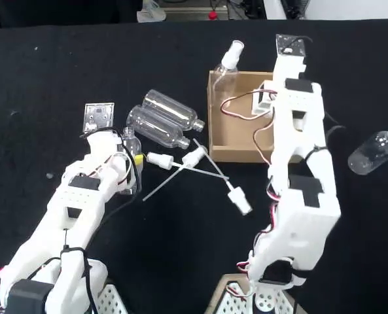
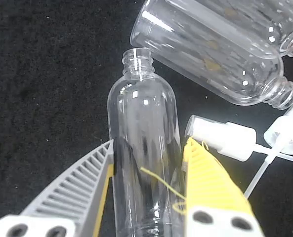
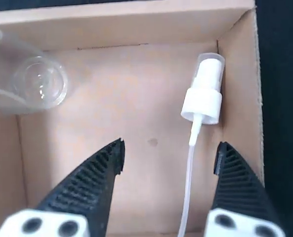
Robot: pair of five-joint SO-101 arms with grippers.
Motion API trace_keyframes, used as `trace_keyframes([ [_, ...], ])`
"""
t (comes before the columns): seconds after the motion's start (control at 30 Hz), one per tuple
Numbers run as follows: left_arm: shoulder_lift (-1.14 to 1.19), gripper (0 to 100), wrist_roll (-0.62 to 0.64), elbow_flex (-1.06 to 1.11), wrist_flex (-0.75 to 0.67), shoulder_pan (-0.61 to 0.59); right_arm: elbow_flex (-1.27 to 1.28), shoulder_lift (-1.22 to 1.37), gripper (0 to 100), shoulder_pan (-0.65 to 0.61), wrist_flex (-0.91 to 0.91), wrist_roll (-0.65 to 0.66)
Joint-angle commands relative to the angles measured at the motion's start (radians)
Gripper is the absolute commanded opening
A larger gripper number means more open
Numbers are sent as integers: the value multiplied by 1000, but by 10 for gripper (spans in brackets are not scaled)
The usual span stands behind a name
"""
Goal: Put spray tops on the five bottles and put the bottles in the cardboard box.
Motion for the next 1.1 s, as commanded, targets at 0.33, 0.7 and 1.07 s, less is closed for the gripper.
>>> trace_keyframes([
  [0.33,-20,216,-6,1,-11,-16,-104,91,247,9,-38,0],
  [0.7,-20,216,-6,1,-11,-16,-99,71,170,6,31,2],
  [1.07,-20,216,-6,-1,-11,-16,-114,39,174,78,-23,-219],
])
